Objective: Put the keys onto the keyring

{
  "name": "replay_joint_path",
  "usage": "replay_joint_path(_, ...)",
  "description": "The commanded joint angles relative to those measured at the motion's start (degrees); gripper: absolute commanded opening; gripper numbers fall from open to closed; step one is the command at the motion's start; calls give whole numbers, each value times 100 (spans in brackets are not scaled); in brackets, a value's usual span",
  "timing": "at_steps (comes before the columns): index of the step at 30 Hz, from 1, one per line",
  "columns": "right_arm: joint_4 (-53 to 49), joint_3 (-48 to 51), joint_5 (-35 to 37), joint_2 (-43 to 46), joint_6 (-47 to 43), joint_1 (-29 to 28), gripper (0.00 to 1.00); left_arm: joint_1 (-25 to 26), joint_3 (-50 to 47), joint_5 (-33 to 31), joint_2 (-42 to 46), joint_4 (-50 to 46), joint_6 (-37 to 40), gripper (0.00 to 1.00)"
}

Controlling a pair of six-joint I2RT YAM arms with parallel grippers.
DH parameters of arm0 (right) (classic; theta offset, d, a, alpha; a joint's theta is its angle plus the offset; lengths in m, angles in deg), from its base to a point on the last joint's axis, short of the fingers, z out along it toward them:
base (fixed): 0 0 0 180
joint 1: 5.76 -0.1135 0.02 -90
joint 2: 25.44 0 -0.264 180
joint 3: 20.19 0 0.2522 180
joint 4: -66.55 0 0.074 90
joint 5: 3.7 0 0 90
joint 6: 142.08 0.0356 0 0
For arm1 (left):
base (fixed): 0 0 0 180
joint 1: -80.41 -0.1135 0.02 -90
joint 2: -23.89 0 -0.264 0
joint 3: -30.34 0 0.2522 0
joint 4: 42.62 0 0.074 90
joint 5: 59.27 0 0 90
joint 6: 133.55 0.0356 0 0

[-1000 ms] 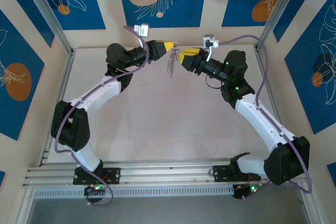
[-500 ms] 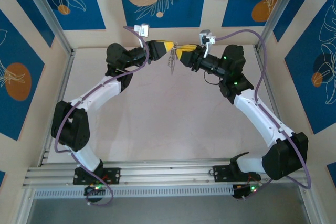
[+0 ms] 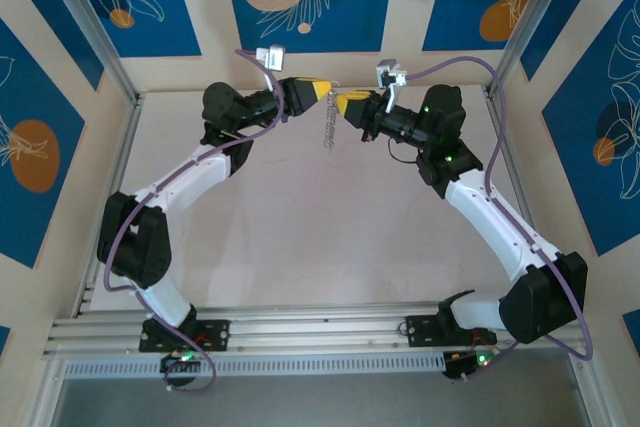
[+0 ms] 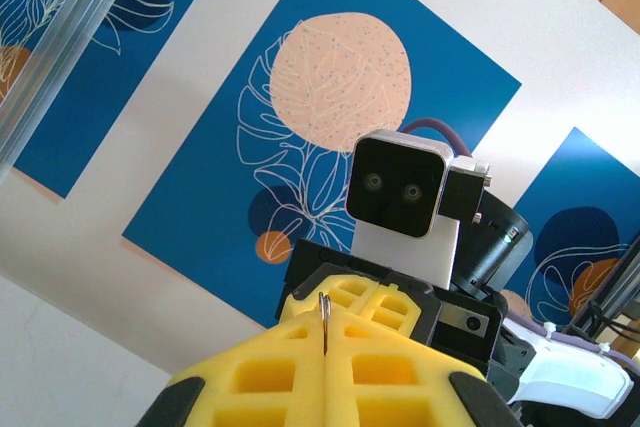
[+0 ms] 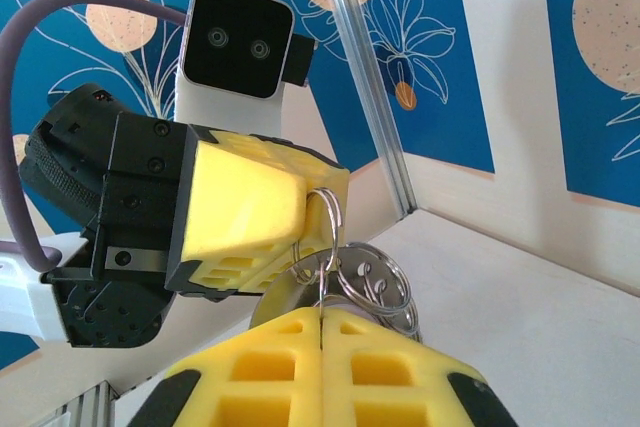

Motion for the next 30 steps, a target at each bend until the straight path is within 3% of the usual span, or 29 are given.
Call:
replay_joint_path(1,-75,-157,-110,6,-137,-65,0,50,216,134,236,293,-57,0)
replay_joint_path(10,-66,98,231,309,-258,-1,0,59,295,422,282,112,96,0)
replay_joint_path(30,-564,-157,107,385,-652,164,0,155,400,914,259,-128,244,0)
